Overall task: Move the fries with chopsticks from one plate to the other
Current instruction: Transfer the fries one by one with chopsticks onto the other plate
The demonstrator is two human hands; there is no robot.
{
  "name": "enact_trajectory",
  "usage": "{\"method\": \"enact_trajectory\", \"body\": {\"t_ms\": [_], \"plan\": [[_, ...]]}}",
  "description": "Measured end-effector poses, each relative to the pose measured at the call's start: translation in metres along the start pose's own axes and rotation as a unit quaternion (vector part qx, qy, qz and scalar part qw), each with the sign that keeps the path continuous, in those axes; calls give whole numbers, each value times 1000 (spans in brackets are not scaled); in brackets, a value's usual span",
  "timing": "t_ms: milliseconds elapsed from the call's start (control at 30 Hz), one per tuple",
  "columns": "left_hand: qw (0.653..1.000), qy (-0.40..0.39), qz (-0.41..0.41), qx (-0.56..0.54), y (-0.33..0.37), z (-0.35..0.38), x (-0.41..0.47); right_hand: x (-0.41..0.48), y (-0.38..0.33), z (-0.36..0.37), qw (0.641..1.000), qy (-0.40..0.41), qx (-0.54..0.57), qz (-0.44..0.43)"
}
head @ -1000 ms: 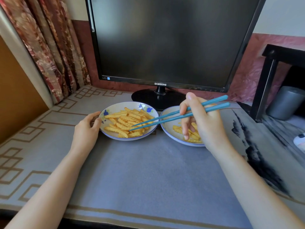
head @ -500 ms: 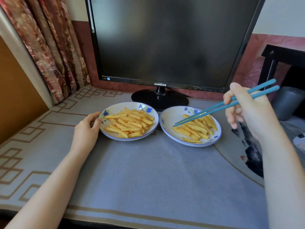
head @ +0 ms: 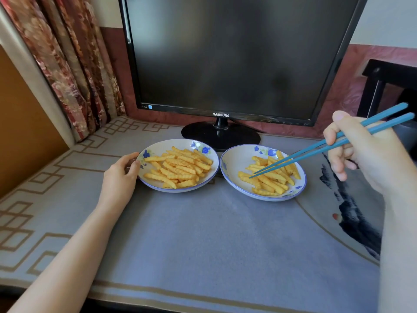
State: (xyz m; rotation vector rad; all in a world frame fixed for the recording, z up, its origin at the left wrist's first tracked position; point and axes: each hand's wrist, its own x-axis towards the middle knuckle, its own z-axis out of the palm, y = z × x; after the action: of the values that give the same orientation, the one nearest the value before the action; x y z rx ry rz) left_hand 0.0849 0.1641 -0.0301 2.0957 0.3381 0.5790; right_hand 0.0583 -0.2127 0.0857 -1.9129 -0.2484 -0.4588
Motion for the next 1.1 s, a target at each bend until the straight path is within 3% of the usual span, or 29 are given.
{"method": "enact_trajectory", "body": {"t_ms": [500, 733, 933, 1100], "plan": [[1000, -3, 2, 4, -2, 0, 0, 1, 5, 19, 999, -28, -7, 16], [1000, -5, 2, 2, -1, 0, 0, 2, 3, 30, 998, 49, 36, 34], [1000, -2, 0, 3, -1, 0, 0, -3, -6, 52, 978, 141, 150, 15], [1000, -4, -4, 5, -3, 0, 1, -13, -10, 91, 973, 131, 188, -6]]}}
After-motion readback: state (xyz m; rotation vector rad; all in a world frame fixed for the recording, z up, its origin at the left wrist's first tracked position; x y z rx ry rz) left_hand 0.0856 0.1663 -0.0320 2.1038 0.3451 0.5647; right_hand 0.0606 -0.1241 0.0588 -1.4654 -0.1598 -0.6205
